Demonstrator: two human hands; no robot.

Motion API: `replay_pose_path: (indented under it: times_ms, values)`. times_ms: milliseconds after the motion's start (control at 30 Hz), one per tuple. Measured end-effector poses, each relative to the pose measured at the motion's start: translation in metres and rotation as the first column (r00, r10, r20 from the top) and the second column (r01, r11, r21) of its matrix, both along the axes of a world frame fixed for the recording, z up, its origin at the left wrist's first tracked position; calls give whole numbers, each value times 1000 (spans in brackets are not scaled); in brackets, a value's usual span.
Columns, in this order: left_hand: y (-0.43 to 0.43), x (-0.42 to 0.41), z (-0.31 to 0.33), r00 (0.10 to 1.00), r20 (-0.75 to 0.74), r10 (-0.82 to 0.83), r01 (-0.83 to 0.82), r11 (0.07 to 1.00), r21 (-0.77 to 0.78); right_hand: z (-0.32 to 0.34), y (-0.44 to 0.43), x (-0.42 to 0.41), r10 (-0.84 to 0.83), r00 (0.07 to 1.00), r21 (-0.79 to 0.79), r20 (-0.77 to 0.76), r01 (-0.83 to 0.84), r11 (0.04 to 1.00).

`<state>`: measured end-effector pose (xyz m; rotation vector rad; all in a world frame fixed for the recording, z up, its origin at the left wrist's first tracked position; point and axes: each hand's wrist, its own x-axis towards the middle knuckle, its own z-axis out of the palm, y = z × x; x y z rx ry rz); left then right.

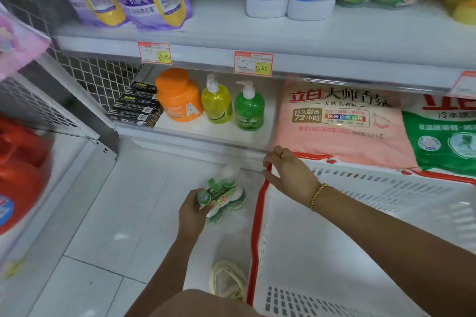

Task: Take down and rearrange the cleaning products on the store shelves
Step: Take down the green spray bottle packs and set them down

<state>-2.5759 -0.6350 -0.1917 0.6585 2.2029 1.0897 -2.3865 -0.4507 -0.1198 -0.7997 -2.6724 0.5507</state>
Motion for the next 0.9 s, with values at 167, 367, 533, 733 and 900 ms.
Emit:
replay_pose_path:
  times_ms: [167, 367, 533, 733, 900]
  values:
    - [-13, 3, 11, 999, -19, -30, 29, 998, -62, 4, -8, 10, -50, 998, -180, 43, 57, 982]
    - [15, -2, 72, 992, -73, -104, 97, 991, -91, 94, 11, 26, -111, 993, -158, -28, 106, 982]
    - [89, 25, 210, 907, -357, -224, 305, 933, 189, 191, 62, 76, -225, 898, 66, -377, 269, 961]
    - [209, 84, 306, 827, -470, -308, 492, 801, 341, 212, 154, 141, -529, 788, 85, -316, 579, 811]
    - [307, 121, 316, 815, -412, -407, 549, 771, 324, 191, 188, 173, -621, 765, 176, -170, 644, 744]
